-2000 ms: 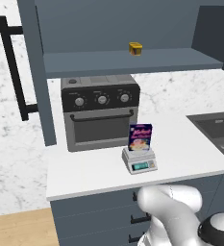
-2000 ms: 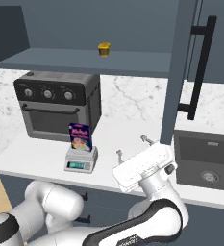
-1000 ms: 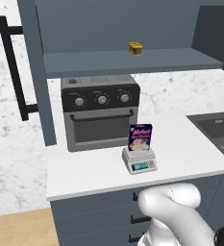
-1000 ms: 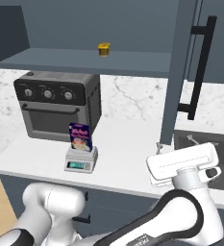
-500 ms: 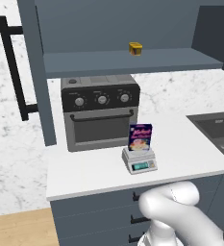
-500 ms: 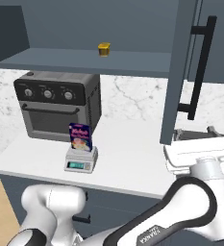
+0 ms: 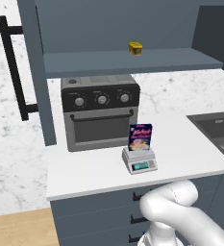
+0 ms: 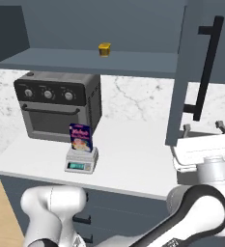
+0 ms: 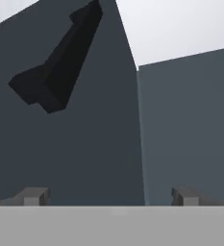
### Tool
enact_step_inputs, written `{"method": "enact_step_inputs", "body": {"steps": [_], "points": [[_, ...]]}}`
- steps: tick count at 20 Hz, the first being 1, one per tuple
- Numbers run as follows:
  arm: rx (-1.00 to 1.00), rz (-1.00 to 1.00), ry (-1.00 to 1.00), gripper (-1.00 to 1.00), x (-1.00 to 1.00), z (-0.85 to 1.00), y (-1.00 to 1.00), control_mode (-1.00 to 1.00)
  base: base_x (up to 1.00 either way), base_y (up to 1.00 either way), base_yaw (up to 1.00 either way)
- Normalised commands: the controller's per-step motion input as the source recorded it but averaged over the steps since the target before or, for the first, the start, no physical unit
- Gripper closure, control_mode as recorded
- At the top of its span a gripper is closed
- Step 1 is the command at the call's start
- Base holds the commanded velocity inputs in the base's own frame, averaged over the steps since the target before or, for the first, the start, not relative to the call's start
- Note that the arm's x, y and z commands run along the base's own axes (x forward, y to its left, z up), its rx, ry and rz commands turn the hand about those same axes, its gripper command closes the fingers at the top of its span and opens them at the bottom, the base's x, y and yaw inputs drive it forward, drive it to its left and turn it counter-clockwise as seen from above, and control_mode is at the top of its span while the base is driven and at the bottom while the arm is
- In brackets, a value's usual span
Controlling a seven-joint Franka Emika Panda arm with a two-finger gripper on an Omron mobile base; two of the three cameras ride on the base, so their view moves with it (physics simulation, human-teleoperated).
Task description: Pick the cereal and place it on the digital scale for weighing, and close the cabinet.
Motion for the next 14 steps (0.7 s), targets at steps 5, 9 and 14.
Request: {"method": "enact_step_inputs", "body": {"steps": [5, 9, 14], "points": [[0.04, 0.02, -0.25, -1.0, -0.08, 0.8, 0.54, -1.0, 0.0, 0.0, 0.0], [0.0, 0.04, -0.2, -1.0, -0.37, 1.0, 1.0, -1.0, 0.0, 0.0, 0.0], [-0.08, 0.02, -0.13, -1.0, -0.44, 1.0, 1.0, -1.0, 0.0, 0.0, 0.0]]}}
